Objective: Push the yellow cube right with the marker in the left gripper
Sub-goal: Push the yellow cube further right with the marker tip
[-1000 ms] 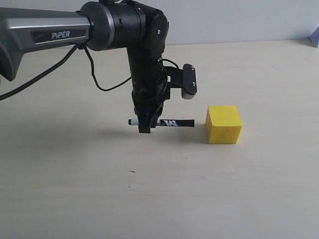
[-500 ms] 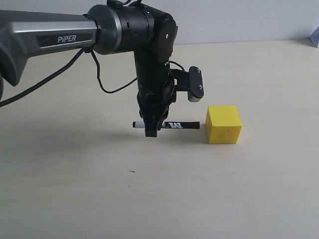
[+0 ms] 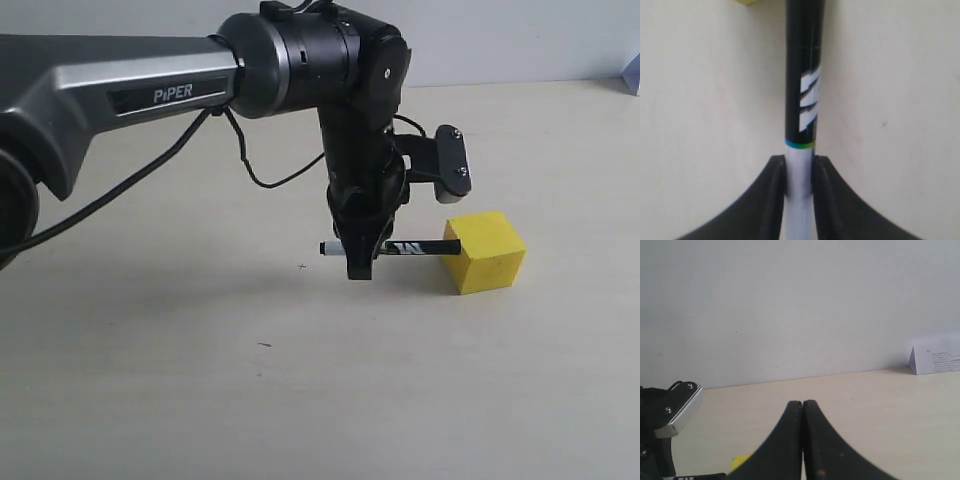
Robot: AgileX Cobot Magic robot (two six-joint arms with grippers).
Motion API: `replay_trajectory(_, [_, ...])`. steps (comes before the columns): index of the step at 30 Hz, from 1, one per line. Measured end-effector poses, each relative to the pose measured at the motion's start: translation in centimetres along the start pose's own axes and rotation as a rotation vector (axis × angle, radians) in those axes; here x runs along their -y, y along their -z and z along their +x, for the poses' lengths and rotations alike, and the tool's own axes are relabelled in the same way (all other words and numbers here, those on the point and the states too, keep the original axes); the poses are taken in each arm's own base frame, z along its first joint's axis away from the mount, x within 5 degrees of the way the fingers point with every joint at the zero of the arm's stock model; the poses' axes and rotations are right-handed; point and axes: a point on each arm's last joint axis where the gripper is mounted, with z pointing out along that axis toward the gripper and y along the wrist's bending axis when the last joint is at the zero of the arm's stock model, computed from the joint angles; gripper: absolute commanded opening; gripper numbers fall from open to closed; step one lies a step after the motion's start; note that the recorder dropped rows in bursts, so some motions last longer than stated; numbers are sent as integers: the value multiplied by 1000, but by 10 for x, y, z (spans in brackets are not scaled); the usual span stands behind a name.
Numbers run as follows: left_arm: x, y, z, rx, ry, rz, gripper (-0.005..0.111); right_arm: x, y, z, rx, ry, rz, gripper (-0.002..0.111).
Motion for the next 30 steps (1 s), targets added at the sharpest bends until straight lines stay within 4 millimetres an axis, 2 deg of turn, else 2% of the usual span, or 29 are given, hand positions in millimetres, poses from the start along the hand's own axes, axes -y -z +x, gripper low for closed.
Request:
replay_trajectory(4, [-10,8,13,-36,69,19,0,0,0,0,0,0,0,0])
replay_trajectory(8, [-22,9,31,-65,169,14,0,0,0,0,0,0,0,0])
replay_trajectory(11, [-25,10,36,-78,218,4,0,0,0,0,0,0,0,0])
replay_trajectory(23, [-10,8,16,-82,189,6,0,0,0,0,0,0,0,0])
replay_trajectory(30, [-8,-13,17,-136,228,9,0,0,0,0,0,0,0,0])
